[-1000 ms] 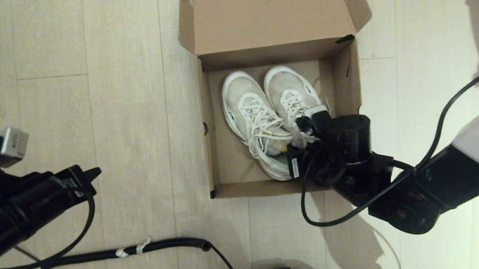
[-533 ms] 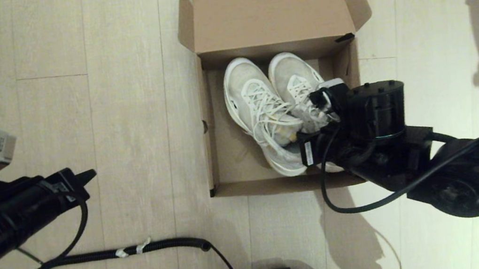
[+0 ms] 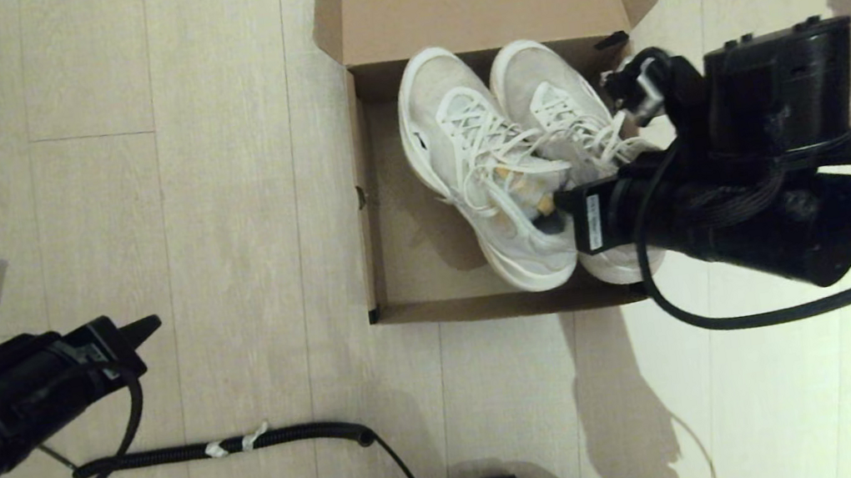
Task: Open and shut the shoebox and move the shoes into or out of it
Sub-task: Put the shoes out of the shoe box
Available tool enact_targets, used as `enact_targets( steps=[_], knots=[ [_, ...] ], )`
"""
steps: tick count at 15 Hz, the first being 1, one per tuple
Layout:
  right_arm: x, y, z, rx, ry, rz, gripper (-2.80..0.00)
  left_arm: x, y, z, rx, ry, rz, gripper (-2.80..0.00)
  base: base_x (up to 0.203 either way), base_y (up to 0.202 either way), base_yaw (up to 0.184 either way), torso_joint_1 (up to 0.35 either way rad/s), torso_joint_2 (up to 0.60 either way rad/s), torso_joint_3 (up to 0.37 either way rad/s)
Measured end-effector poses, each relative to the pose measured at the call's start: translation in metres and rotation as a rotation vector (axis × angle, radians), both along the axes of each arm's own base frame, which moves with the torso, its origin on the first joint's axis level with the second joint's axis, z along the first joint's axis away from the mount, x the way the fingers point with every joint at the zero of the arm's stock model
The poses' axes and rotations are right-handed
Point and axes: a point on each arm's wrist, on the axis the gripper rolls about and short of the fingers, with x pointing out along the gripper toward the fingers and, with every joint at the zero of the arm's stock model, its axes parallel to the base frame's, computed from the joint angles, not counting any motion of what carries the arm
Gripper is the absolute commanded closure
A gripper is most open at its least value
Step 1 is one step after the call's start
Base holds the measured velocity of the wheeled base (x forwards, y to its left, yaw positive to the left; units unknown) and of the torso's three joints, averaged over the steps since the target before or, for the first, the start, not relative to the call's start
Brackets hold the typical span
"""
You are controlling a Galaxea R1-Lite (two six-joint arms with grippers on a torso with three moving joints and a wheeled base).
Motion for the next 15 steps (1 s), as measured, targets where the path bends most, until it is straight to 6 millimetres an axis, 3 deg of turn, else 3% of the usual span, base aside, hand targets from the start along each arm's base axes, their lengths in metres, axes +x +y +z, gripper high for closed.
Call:
enact_targets(
  steps=[6,8,15],
  knots=[
    [-0.037,-0.026,0.045,0.072,0.031,0.008,0.00,-0.012,0.000,-0.007,-0.025,0.017,0.006,0.00,0.000,0.000,0.000,0.000,0.00,0.000],
    [-0.042,-0.044,0.060,0.088,0.010,-0.034,0.00,-0.014,0.000,-0.007,-0.026,0.013,0.005,0.00,0.000,0.000,0.000,0.000,0.00,0.000],
    [-0.015,-0.138,0.080,0.071,-0.068,-0.363,0.00,-0.014,0.000,-0.006,-0.057,0.016,0.003,0.00,0.000,0.000,0.000,0.000,0.00,0.000]
  ],
)
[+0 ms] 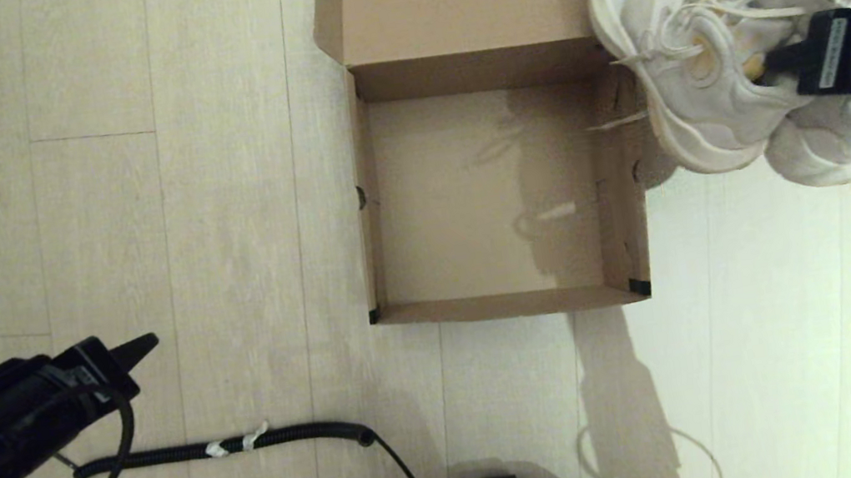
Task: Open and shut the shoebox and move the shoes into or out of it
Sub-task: Put the shoes out of the shoe box
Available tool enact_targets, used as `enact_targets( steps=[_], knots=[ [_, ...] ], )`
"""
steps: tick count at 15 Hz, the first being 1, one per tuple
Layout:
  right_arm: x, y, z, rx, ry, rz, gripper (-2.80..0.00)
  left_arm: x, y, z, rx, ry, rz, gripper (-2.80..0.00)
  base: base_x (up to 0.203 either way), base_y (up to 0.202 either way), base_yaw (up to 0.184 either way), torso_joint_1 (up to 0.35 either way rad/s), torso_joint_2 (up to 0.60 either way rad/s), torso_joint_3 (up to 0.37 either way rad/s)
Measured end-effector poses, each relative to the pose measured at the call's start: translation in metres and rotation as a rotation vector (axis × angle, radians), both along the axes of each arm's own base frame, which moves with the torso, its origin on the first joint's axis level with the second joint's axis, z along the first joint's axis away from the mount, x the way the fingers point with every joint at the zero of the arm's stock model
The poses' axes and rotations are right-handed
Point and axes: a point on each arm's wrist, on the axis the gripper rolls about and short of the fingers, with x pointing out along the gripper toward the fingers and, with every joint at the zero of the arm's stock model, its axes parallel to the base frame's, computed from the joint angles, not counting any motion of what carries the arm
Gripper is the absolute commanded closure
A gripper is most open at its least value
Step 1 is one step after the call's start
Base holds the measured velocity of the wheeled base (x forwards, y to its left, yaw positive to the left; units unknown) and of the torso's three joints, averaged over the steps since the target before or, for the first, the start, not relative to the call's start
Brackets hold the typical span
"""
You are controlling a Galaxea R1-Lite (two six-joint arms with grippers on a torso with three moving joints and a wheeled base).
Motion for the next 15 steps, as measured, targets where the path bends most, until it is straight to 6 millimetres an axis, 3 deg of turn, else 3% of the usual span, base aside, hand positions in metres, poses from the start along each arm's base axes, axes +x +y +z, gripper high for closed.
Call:
enact_targets(
  steps=[4,9,12,15],
  knots=[
    [0.020,-0.053,-0.011,0.005,0.036,-0.143,0.00,0.005,0.000,-0.005,-0.015,0.026,-0.002,0.00,0.000,0.000,0.000,0.000,0.00,0.000],
    [0.048,-0.069,-0.041,0.021,0.031,-0.193,0.00,0.011,-0.001,-0.012,-0.022,0.061,-0.018,0.00,0.000,0.000,0.000,0.000,0.00,0.000],
    [0.050,-0.068,-0.030,0.068,-0.014,-0.156,0.00,0.014,-0.001,-0.015,-0.028,0.076,-0.018,0.00,0.000,0.000,0.000,0.000,0.00,0.000],
    [0.036,-0.067,0.002,0.072,-0.073,-0.148,0.00,0.016,-0.002,-0.017,-0.028,0.083,-0.020,0.00,0.000,0.000,0.000,0.000,0.00,0.000]
  ],
)
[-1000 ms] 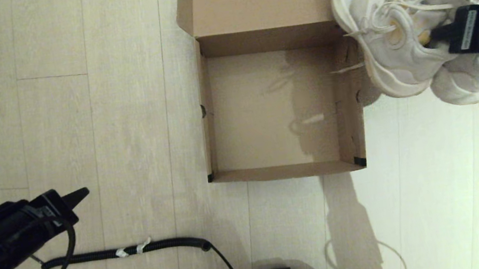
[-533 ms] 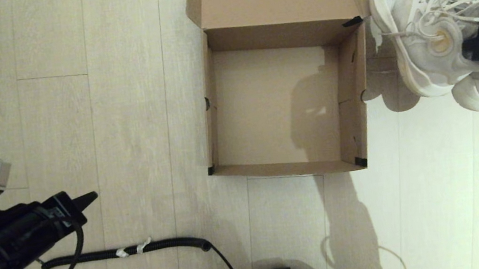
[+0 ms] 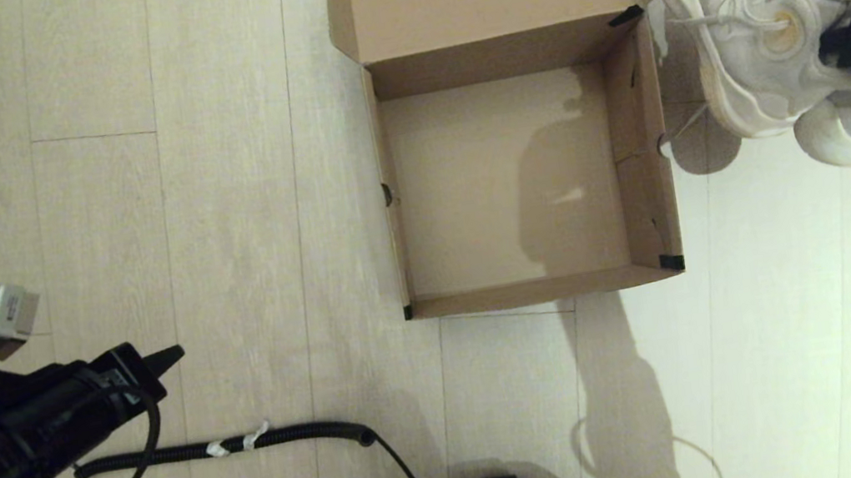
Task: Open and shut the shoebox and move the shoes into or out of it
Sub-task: Put the shoes out of the shoe box
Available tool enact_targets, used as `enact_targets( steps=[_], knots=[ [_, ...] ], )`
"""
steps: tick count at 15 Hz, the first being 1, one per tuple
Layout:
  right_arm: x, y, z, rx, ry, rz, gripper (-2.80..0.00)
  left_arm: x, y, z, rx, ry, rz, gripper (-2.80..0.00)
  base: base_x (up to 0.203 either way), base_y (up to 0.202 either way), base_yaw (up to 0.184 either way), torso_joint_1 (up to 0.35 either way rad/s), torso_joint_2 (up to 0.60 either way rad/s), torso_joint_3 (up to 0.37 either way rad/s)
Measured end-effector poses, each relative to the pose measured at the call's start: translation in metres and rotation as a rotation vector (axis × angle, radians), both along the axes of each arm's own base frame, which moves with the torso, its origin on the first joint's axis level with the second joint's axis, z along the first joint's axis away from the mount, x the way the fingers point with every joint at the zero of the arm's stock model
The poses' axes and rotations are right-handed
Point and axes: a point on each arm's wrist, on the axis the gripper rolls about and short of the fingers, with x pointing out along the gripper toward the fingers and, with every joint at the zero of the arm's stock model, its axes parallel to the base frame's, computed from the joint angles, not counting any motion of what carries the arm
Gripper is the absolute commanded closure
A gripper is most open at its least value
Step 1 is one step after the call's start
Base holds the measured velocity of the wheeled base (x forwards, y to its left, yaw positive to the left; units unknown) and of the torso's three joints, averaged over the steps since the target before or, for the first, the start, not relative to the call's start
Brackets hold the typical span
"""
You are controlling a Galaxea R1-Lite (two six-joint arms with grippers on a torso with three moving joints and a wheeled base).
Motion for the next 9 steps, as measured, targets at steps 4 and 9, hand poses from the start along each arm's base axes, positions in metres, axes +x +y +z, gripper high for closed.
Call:
enact_targets(
  steps=[4,9],
  knots=[
    [-0.038,0.003,0.049,-0.002,-0.056,0.003,0.00,-0.002,0.000,0.001,-0.010,-0.004,0.004,0.00,0.000,0.000,0.000,0.000,0.00,0.000],
    [-0.064,-0.002,0.055,-0.008,-0.042,-0.038,0.00,-0.008,0.000,-0.002,-0.020,0.004,0.008,0.00,0.000,0.000,0.000,0.000,0.00,0.000]
  ],
)
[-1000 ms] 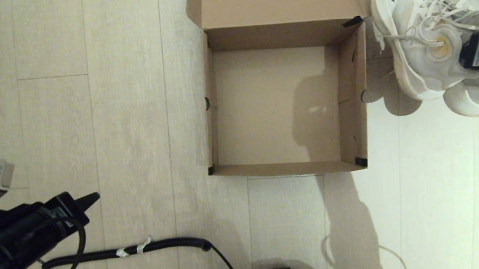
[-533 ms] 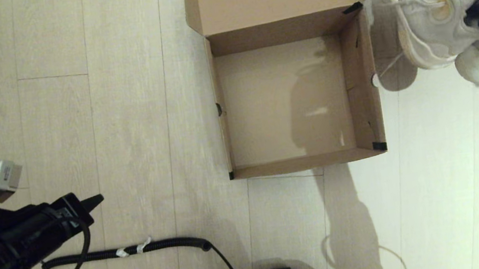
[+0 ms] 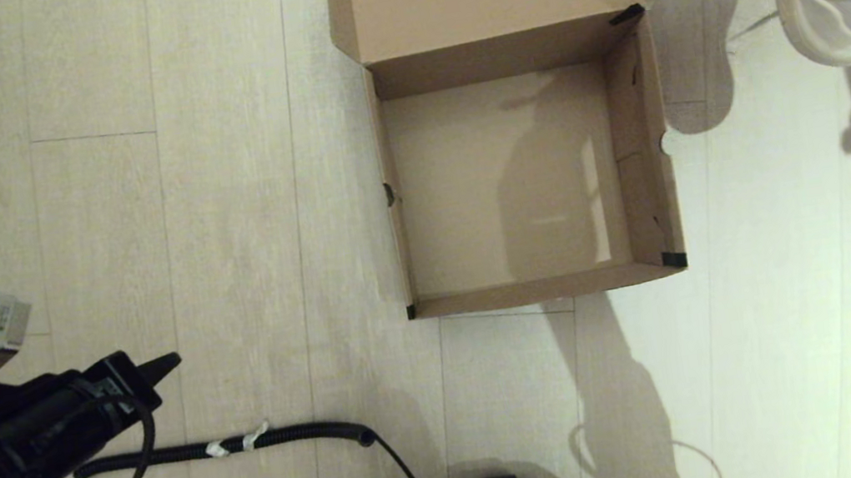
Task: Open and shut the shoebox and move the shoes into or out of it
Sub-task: Put the shoes out of the shoe box
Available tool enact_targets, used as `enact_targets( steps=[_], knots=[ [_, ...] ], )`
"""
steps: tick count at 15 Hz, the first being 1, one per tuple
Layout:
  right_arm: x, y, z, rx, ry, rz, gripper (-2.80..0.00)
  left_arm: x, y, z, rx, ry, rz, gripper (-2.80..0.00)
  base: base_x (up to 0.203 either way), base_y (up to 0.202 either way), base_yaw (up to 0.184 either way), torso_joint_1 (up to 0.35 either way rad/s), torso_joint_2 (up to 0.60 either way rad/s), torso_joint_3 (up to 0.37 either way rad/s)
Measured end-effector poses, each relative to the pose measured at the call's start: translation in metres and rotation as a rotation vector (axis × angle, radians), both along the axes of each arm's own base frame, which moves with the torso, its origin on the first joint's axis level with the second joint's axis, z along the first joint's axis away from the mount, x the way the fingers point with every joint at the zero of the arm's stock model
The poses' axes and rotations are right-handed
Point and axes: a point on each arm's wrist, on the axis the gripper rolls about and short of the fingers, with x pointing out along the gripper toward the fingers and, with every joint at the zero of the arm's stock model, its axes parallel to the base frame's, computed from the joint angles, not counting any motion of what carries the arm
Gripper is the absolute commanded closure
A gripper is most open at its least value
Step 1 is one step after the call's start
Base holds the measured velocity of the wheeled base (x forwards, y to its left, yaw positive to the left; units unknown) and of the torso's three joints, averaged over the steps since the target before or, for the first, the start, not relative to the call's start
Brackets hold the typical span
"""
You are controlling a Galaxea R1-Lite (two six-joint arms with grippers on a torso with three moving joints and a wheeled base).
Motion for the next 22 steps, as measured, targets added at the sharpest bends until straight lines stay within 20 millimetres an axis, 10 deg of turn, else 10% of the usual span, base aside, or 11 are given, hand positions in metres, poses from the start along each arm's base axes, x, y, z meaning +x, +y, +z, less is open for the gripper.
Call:
enact_targets(
  steps=[11,12,21,22],
  knots=[
    [0.094,-0.036,-0.097,0.031,0.159,-0.063,0.00,0.002,-0.001,0.024,0.000,-0.093,-0.007,0.00,0.000,0.000,0.000,0.000,0.00,0.000],
    [0.101,-0.037,-0.105,0.031,0.161,-0.062,-2.80,0.005,-0.002,0.028,0.000,-0.104,-0.011,0.00,0.000,0.000,0.000,0.000,0.00,0.000],
    [0.100,-0.026,-0.116,0.044,0.191,0.032,-2.80,0.039,-0.028,0.039,-0.004,-0.116,-0.111,0.00,0.000,0.000,0.000,0.000,0.00,0.000],
    [0.099,-0.017,-0.110,0.042,0.173,0.066,0.00,0.047,-0.035,0.039,-0.004,-0.113,-0.131,0.00,0.000,0.000,0.000,0.000,0.00,0.000]
  ],
)
